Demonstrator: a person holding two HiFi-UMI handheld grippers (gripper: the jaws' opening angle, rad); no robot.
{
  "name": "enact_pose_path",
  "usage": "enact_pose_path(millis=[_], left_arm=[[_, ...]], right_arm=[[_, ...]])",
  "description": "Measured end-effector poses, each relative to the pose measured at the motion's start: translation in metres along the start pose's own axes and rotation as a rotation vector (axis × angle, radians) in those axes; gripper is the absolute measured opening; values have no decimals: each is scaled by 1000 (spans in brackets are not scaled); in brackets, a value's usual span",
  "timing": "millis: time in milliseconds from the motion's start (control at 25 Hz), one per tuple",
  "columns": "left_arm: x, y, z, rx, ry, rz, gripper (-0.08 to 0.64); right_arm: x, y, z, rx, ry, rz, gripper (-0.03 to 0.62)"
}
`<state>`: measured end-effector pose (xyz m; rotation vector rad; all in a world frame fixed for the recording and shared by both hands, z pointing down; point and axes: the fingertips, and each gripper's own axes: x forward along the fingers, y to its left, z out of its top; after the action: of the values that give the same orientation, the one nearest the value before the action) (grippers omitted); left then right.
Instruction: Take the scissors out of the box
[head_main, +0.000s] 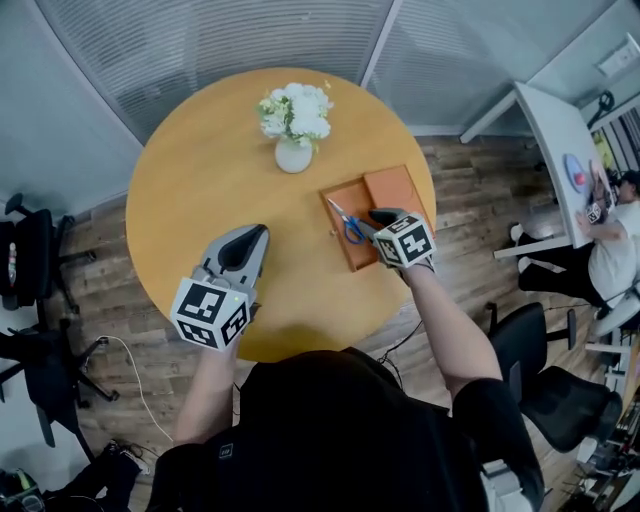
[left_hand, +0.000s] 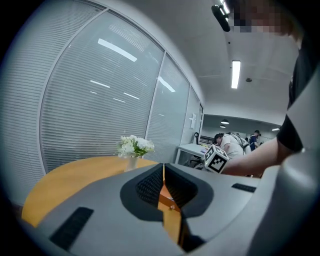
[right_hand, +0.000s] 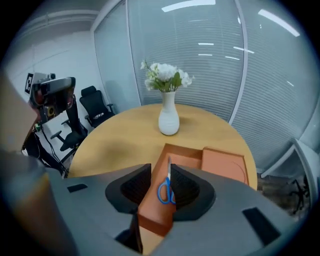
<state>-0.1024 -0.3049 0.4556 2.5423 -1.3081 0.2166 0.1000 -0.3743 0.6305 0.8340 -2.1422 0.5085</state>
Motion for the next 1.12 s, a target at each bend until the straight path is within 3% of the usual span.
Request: enact_pose_path(millis=[280,600,1000,1120], left_arm=[[-1,15,-9,-36,-4,-8,20],[-11,28,-22,-70,-12,1,20],[-32,40,-38,-97,2,30,20],[-36,44,-40,-102,5,42,20]], right_arm=[[50,-4,-27,-4,213,-14,120],[72,-22,-72,-170,537,-130,120],[95,-30,-84,-283,677,-164,120],[96,-36,-90,-276,707,-166,120]])
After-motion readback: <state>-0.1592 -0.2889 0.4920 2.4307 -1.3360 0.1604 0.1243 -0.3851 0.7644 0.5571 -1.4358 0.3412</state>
